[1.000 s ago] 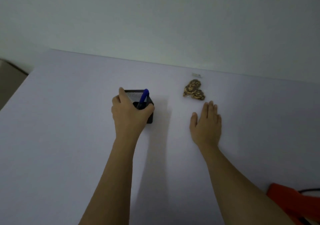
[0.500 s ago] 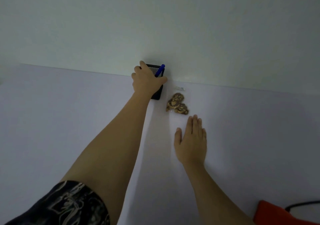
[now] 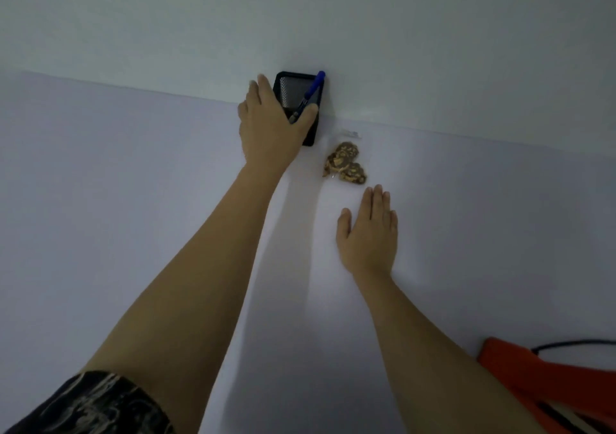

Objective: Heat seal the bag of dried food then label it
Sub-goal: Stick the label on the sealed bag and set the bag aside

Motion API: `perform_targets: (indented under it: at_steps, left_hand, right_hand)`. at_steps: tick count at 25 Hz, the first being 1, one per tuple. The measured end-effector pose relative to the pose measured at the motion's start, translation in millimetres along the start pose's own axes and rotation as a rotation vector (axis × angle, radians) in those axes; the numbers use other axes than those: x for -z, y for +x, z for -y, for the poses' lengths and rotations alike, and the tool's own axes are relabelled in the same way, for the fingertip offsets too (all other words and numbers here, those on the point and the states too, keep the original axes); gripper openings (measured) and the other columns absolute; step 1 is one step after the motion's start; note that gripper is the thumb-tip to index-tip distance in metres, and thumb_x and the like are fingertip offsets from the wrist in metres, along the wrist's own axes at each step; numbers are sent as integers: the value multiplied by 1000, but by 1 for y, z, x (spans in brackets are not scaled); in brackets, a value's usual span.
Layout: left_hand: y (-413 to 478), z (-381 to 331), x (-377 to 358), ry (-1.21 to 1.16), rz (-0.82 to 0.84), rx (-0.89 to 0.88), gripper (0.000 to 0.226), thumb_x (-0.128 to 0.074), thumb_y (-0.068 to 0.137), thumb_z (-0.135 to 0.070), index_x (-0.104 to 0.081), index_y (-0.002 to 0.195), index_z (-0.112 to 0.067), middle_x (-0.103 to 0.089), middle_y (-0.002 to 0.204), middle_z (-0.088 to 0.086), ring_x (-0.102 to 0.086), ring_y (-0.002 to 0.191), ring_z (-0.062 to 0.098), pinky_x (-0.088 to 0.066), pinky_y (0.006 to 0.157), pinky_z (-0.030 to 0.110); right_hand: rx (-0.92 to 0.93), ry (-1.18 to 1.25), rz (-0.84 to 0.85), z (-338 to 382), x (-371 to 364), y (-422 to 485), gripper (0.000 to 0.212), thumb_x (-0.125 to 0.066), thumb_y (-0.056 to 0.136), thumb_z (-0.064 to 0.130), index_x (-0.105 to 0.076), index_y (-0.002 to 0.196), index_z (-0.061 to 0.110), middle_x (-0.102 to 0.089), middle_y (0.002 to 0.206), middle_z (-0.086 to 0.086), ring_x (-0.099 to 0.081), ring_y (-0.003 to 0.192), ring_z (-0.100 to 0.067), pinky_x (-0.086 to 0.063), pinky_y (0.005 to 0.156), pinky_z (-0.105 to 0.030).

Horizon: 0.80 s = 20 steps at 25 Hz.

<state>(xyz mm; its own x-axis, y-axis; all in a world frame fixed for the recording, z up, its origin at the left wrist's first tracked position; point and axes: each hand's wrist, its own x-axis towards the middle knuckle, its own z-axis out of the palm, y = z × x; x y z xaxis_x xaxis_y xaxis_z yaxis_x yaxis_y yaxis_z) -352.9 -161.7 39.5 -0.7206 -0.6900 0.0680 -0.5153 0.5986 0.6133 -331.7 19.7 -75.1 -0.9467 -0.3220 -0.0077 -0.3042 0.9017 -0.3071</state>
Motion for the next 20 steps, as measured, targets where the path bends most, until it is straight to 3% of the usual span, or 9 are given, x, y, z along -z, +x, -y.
perform_targets:
  at_steps: [3, 8, 13, 16, 20]
  left_hand:
    - [-72, 45, 14, 1, 82, -116, 65, -52, 93, -36, -28, 143, -3, -31, 150, 16, -27, 138, 29, -21, 112, 33]
    - [-196, 139, 56, 74, 113, -29, 39, -57, 91, -22, -56, 127, -6, -55, 132, 14, -49, 122, 31, -33, 102, 29]
    - [-275, 189, 79, 64, 244, -30, 47, -52, 81, -48, -69, 110, -15, -63, 116, 6, -54, 107, 21, -42, 91, 26]
    - [-285, 200, 76, 117, 215, -191, 43, -52, 86, -46, -72, 105, -12, -65, 112, 8, -52, 102, 19, -41, 91, 21]
    - [-281, 200, 67, 127, 82, -185, 32, -56, 85, -33, -75, 91, -8, -67, 89, 7, -54, 85, 20, -40, 79, 18]
  right_hand:
    - [10, -12, 7, 0, 2, -1, 64, -25, 92, 38, -20, 144, 2, -21, 154, -15, -16, 144, -28, -16, 116, -42]
    - [27, 0, -3, -1, 3, -1, 62, -30, 95, 35, -18, 144, 0, -20, 154, -17, -15, 143, -30, -13, 117, -43]
    - [24, -2, -20, -1, 0, -3, 62, -29, 95, 35, -16, 144, 0, -18, 155, -17, -13, 144, -29, -11, 117, -42]
    - [33, 22, -32, -1, 0, -3, 62, -30, 95, 35, -17, 144, 0, -18, 155, -17, -13, 144, -29, -11, 117, -42]
    - [30, 29, -44, -2, -1, -2, 62, -30, 95, 35, -18, 144, 0, -20, 154, -17, -15, 143, -28, -12, 117, -42]
